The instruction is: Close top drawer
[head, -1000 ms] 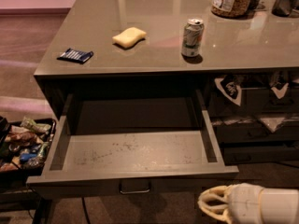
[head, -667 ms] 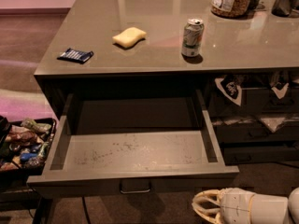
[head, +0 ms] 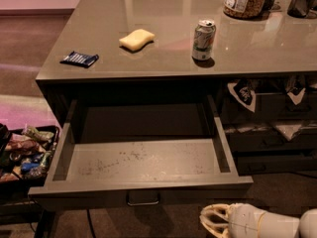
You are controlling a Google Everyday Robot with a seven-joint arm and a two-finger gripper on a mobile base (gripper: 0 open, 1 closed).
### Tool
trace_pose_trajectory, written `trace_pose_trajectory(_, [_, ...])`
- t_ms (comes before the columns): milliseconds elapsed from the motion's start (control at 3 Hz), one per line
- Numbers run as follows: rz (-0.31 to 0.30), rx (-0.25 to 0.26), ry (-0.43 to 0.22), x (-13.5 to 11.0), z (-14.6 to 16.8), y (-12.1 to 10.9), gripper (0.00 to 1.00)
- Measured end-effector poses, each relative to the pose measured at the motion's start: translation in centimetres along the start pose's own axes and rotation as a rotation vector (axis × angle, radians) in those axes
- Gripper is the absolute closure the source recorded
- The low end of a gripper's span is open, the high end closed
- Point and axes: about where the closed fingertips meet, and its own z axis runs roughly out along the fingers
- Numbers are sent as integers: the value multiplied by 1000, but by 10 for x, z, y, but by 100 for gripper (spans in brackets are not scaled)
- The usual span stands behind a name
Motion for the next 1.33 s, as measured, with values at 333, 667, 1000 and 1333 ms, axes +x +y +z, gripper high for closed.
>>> trace_pose_trajectory(333, [-29,62,-1,1,18,-3,100])
trace_pose_trajectory(667, [-52,102,2,3,33,-11,100])
trace_pose_trajectory(1000, [-81,128,-1,0,50,-25,100])
trace_pose_trajectory(1333, [-110,154,-2,-5,63,-43,100])
